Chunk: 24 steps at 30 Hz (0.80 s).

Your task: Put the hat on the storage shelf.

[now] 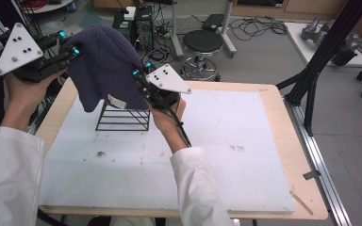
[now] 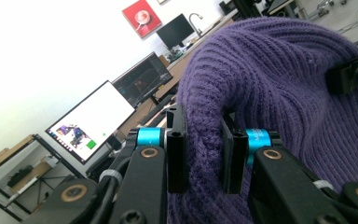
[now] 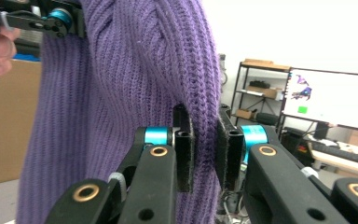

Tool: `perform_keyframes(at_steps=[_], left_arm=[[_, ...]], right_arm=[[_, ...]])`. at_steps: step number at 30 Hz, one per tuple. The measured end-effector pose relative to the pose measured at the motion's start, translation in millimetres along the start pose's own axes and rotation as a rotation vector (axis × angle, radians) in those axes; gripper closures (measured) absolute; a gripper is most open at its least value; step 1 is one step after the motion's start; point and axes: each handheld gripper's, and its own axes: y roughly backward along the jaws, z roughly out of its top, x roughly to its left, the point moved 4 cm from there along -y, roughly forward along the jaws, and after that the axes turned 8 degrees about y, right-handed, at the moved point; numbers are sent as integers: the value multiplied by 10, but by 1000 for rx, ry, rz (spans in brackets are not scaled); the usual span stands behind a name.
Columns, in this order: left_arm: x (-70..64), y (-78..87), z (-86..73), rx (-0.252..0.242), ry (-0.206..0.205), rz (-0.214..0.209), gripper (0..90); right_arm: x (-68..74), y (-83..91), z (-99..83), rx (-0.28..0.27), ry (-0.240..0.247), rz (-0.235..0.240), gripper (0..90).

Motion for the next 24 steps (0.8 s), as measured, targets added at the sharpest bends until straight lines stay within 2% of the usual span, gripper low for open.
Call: perform_keyframes(at_steps=[2,5,6,11,18,21,23,24], left_arm=[[9,-33,-17,0,-6,7,762],[29,-71,-32,-10,-22,18,761],[37,-79,-29,-14,-29,24,761],[72,-105,5,-38,-27,36,761],[114,-152,39,-14,-32,34,761],[155,-185,62,-1,-48,34,761],[164,-219,27,14,-48,32,756],[159,-236,-2,18,-47,30,756]], right_arm=[[-47,-62,-6,0,17,-23,806],[-71,-97,-8,-3,18,-37,807],[-81,-124,2,-17,5,-55,807],[-64,-166,34,-33,4,-74,806],[-74,-226,26,-30,-4,-88,805],[-78,-250,23,-27,-5,-93,804],[-86,-288,3,-7,29,-113,804],[-86,-288,3,-7,29,-113,804]])
